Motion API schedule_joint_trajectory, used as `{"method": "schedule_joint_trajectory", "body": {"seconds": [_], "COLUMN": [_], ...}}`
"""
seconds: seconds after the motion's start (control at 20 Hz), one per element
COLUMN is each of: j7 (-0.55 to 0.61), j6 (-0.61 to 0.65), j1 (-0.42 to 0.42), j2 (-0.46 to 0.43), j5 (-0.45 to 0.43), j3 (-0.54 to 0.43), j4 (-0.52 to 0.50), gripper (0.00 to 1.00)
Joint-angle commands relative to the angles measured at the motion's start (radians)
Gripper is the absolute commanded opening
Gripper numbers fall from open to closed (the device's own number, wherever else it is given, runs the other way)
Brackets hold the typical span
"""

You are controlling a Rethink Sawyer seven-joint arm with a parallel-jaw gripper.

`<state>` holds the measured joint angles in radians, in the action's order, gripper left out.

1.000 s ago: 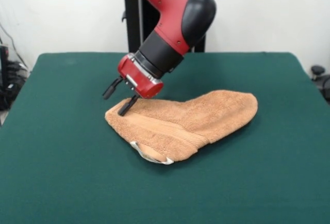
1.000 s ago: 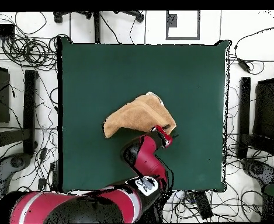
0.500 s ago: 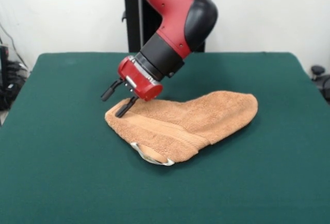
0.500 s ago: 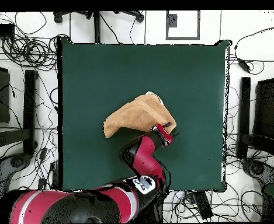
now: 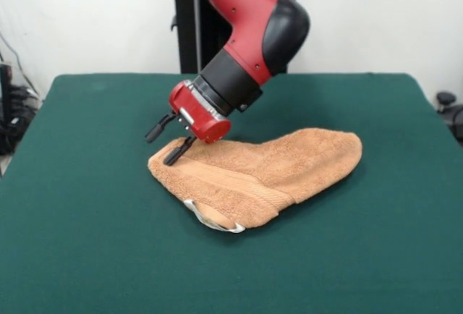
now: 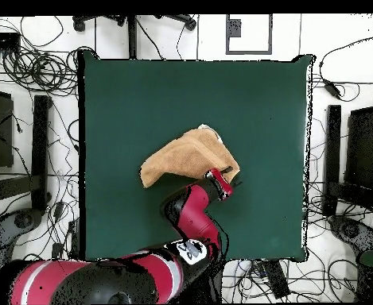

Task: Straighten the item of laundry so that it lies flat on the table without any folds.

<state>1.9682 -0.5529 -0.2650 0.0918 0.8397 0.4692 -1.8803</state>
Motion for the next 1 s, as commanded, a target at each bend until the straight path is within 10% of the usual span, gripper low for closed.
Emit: {"method": "schedule_joint_trajectory", "body": {"seconds": [0.05, 1.0], "j7": [0.320, 0.315], "j6": [-0.024, -0.007], "j1": [-0.021, -0.061], "j2": [0.006, 0.021], "j5": [0.057, 0.084], "j3": [-0.180, -0.176], "j4": [0.056, 0.072], "gripper": [1.00, 1.00]}}
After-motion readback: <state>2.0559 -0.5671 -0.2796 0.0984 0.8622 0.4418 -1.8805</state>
